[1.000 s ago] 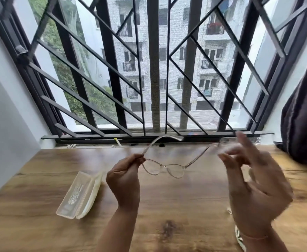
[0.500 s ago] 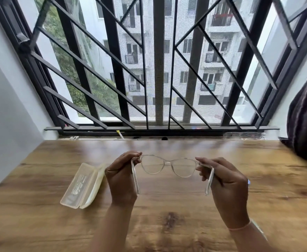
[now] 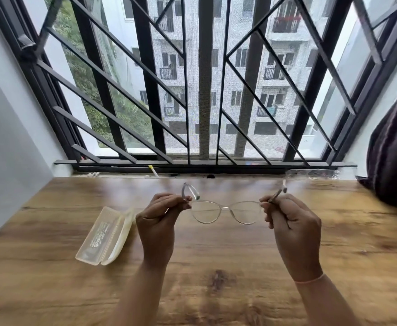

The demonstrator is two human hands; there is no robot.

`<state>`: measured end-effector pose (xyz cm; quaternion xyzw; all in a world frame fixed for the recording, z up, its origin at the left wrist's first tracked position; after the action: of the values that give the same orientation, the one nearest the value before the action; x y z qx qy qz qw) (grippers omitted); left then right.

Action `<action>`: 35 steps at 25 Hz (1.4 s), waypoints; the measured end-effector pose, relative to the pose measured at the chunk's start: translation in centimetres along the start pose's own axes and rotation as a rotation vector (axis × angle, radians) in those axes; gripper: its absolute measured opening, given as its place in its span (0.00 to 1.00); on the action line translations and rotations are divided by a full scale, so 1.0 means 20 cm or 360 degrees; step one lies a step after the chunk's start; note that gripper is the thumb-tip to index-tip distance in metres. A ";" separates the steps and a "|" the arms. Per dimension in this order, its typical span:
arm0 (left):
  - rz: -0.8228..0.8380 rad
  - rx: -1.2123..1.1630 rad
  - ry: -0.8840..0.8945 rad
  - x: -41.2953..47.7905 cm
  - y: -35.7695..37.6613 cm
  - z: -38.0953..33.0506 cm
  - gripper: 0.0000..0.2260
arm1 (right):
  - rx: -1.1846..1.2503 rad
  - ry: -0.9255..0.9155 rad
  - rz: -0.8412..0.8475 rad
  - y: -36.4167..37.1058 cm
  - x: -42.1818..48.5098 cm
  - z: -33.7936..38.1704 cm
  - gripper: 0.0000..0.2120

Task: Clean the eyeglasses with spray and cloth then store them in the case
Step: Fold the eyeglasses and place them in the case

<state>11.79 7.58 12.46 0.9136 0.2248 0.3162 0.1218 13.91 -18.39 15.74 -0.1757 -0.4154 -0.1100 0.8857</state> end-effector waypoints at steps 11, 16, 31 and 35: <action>0.0033 0.0329 0.0284 -0.01 0.00 -0.10 0.10 | -0.0056 -0.0164 0.0000 -0.03 -0.03 0.05 0.10; -0.0094 0.0333 0.0145 0.00 -0.06 -0.03 0.06 | -0.0033 -0.0069 -0.0005 -0.02 -0.02 0.05 0.05; -0.0177 0.0187 0.0045 -0.03 -0.08 -0.02 0.17 | -0.0041 -0.0293 -0.0079 -0.03 -0.04 0.14 0.06; -0.0174 0.0238 0.0038 -0.04 -0.07 -0.01 0.21 | -0.0167 -0.0396 0.0025 0.00 -0.05 0.18 0.10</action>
<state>10.53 8.43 11.67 0.9027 0.2987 0.3023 0.0675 10.87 -16.92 17.13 -0.2372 -0.5143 -0.1019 0.8178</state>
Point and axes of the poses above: each hand's wrist, its own x-axis towards the middle knuckle, its own y-axis out of the palm, z = x × y, the point moved 9 cm from there along x, towards the middle knuckle, and after that the axes turned 2 degrees about -y, right-handed, at the moved point
